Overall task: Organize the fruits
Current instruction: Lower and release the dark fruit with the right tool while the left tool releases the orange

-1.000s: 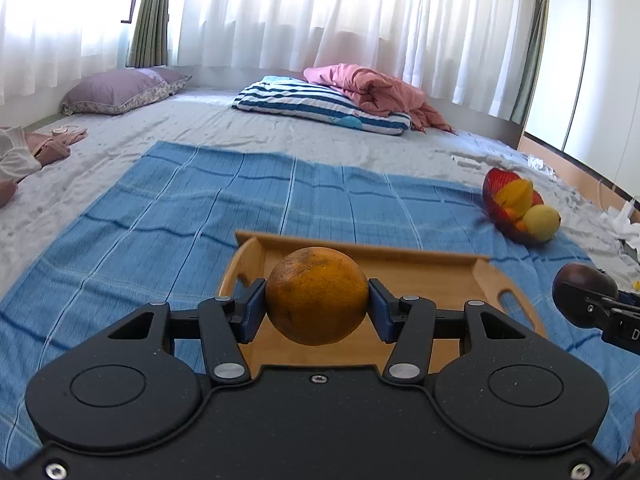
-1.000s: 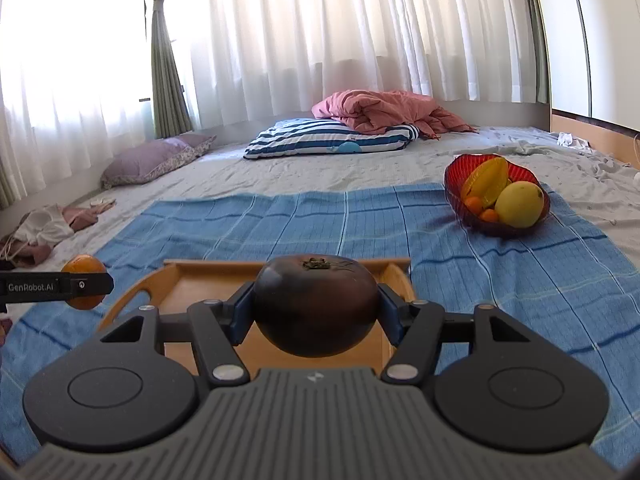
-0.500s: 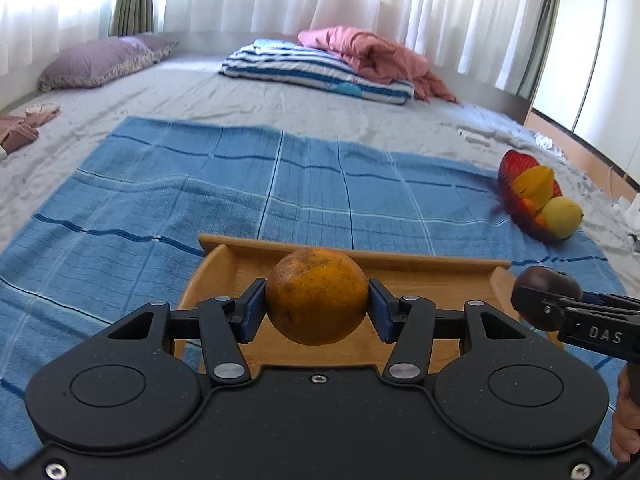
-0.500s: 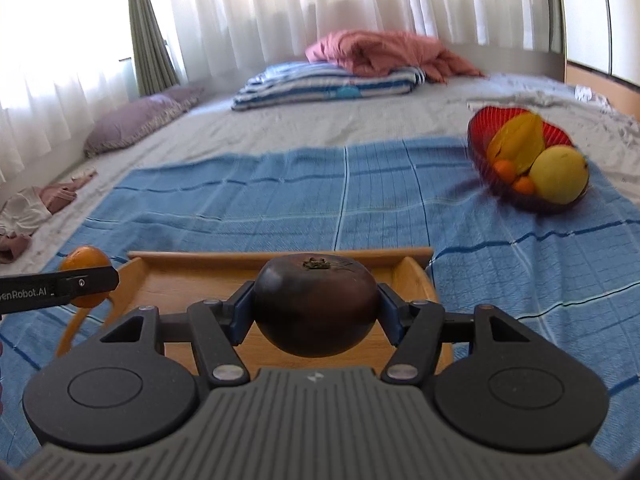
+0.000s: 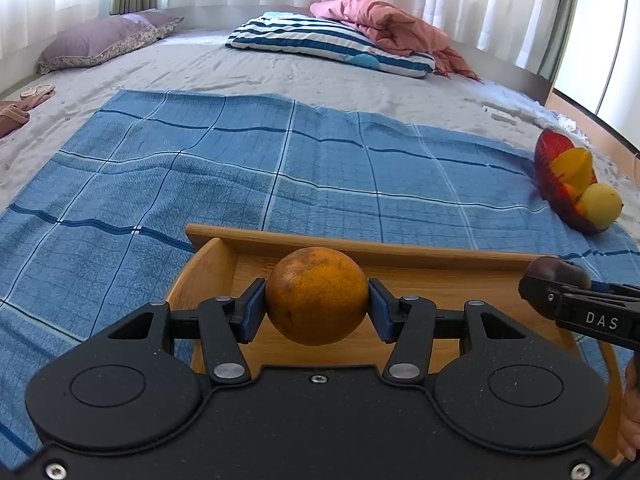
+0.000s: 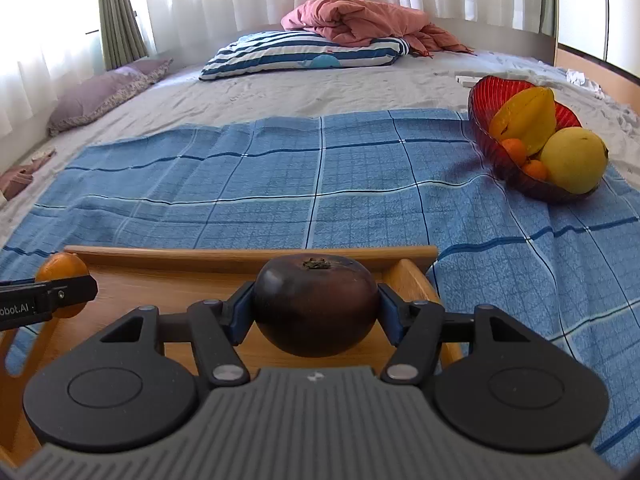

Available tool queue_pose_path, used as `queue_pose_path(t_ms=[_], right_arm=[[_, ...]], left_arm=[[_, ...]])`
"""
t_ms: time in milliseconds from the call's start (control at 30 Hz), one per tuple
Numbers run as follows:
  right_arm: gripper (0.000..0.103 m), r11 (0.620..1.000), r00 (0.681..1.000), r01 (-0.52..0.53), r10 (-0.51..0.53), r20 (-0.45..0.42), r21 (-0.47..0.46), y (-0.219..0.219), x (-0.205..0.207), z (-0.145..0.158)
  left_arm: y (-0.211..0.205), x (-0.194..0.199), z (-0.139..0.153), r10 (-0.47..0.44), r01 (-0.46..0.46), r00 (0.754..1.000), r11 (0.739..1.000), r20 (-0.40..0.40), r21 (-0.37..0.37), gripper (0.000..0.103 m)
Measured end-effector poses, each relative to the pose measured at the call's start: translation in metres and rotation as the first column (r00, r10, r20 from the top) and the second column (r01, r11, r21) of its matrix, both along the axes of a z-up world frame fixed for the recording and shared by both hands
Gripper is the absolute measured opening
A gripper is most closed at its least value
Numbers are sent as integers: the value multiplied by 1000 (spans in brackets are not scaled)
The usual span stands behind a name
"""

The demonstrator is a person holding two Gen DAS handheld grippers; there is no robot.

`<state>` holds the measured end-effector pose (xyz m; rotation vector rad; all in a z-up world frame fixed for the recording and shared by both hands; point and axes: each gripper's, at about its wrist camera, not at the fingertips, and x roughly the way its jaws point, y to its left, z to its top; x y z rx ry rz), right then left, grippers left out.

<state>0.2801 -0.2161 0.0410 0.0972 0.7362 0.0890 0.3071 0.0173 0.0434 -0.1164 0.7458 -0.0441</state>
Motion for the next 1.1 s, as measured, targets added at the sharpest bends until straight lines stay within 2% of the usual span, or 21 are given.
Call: queue_pose_path(t_ms=[367, 1100], right_arm=[[65, 999, 1000, 27, -27, -3, -26, 0, 8, -16], [67, 1000, 1000, 16, -17, -8, -20, -4, 6, -19]], left_arm=[[-2, 15, -19, 3, -3, 1000, 1000, -23, 3, 51], [-3, 17, -22, 11, -11, 1000, 1000, -1, 14, 51]])
